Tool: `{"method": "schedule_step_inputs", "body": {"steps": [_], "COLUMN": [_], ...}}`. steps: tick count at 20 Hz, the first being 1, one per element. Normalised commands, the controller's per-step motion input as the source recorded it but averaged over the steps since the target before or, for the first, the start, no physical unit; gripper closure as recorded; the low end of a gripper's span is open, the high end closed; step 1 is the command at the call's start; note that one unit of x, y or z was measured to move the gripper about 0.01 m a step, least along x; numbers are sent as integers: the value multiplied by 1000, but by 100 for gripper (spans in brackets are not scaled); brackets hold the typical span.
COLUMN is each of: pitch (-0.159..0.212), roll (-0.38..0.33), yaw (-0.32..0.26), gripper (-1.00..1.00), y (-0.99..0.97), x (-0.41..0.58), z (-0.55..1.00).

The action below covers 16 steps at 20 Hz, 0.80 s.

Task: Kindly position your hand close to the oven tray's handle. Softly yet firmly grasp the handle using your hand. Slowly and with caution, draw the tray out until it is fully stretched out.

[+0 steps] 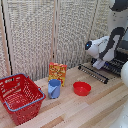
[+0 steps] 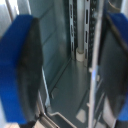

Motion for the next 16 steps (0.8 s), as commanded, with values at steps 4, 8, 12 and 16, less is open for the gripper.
{"method": "schedule_step_inputs", "body": {"steps": [4,8,12,16], "pitch": [21,33,5,0], "roll": [17,78,24,0], "yaw": [0,-28,-81,-99], "gripper": [100,100,100,100], "y": [-60,3,69,37], "x": [-114,-41,-2,0], "z": [92,183,364,653]}}
